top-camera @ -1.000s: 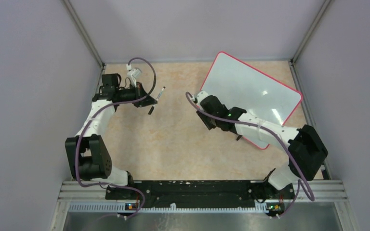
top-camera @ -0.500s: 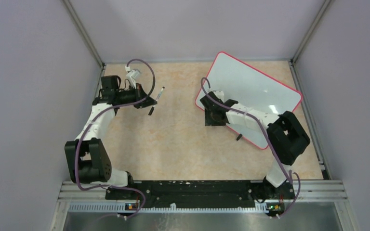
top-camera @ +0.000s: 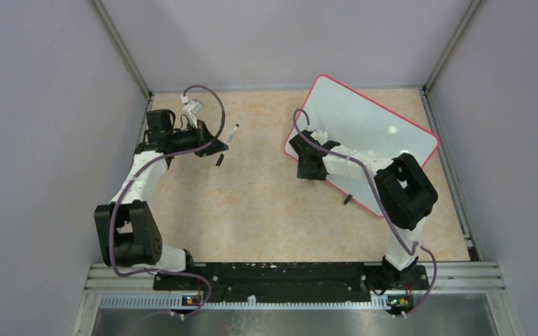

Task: Write a sentence on the whiteboard
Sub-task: Move the whiteboard to the center of the board.

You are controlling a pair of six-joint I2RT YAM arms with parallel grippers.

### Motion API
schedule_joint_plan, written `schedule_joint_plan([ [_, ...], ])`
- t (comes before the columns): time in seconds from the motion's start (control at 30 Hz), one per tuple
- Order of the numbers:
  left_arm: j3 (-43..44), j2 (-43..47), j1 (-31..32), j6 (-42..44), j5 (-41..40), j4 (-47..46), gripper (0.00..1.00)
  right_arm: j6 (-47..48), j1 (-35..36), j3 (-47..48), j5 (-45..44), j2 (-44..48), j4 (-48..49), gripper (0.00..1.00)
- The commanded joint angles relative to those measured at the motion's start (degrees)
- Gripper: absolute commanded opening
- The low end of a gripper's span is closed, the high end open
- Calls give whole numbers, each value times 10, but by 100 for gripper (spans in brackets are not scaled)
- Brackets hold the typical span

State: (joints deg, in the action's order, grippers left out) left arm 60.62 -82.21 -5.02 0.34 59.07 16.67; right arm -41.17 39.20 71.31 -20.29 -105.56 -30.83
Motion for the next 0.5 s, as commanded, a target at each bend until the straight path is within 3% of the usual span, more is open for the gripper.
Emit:
schedule_joint_plan([
  [0.0,-6,13,-5,-2,9,-24,0,-8,-13,26,-41,-20,19,46],
  [0.2,-13,19,-6,-2,8,-27,0,-8,-16,30,-60,-32,11,42],
  [0.37,-18,21,-7,-2,6,-28,0,6,-16,28,-63,-36,10,33],
  [0.47,-17,24,-8,1,4,-26,0,23,-16,24,-66,-31,10,18],
])
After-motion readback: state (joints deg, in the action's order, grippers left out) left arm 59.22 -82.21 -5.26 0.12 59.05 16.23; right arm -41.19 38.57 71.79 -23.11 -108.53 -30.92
